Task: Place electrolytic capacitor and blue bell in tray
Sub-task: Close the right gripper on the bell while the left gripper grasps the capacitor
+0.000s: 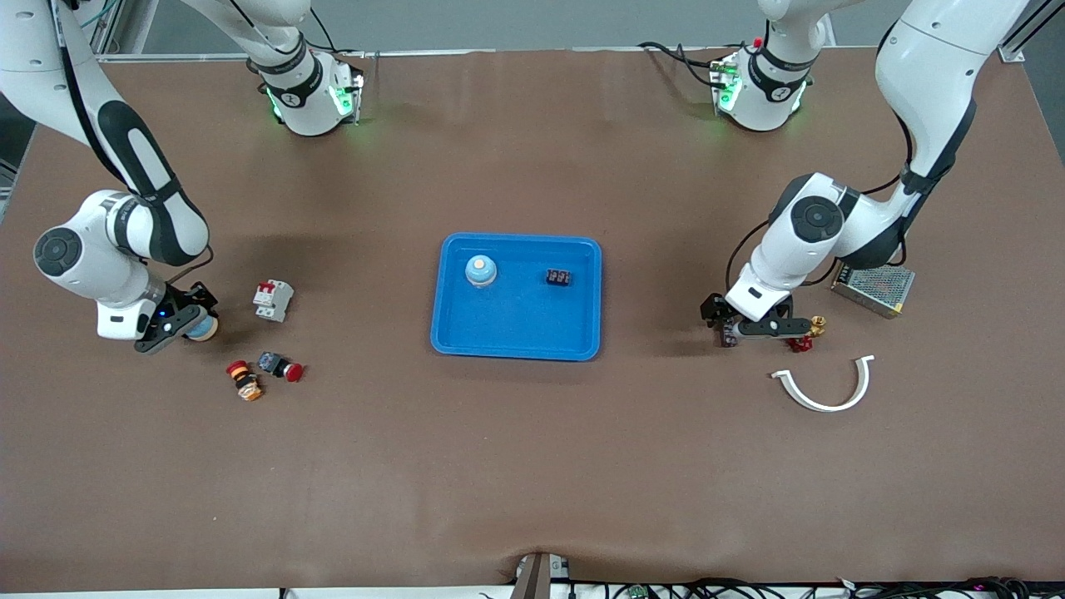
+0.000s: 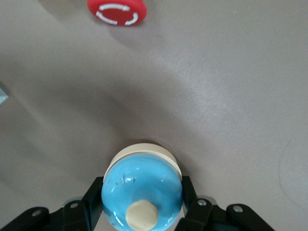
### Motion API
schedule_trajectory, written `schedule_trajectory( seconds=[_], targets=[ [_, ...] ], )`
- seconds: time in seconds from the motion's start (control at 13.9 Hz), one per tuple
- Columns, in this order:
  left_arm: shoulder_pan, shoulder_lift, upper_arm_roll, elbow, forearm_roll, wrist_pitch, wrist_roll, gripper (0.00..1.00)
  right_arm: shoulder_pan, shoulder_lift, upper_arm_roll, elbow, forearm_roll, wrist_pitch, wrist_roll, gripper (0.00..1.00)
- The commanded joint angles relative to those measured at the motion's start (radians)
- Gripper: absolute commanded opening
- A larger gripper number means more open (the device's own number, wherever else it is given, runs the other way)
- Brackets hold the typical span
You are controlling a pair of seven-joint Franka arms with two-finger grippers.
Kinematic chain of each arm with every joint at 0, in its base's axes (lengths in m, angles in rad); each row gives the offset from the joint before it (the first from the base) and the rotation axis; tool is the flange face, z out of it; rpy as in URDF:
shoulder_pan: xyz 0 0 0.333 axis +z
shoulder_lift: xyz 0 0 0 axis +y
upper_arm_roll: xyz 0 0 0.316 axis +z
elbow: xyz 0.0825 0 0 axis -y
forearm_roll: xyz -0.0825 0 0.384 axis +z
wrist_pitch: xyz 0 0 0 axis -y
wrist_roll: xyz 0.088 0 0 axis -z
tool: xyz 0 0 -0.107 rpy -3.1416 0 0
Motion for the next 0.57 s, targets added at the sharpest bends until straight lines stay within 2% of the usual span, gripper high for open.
schedule_trajectory(
  seconds=[0.0,0.14,0.36,0.5],
  targets=[
    [0.008,0.075,0.001,0.06,0.158,0.01,-0.108,1.0,-0.003,-0.002,0.013,0.111,0.051,-0.168,0.013,0.36],
    [0.006,0.11,0.003,0.092,0.194,-0.02,-0.116,1.0,0.024,-0.024,0.021,0.212,0.112,-0.348,0.097,0.36],
    [0.006,0.119,0.001,0.119,0.194,-0.063,-0.116,1.0,0.116,-0.052,0.019,0.444,0.112,-0.678,0.325,0.36],
    [0.008,0.119,0.001,0.117,0.194,-0.065,-0.117,1.0,0.185,-0.052,0.019,0.577,0.112,-0.829,0.509,0.36]
  ],
)
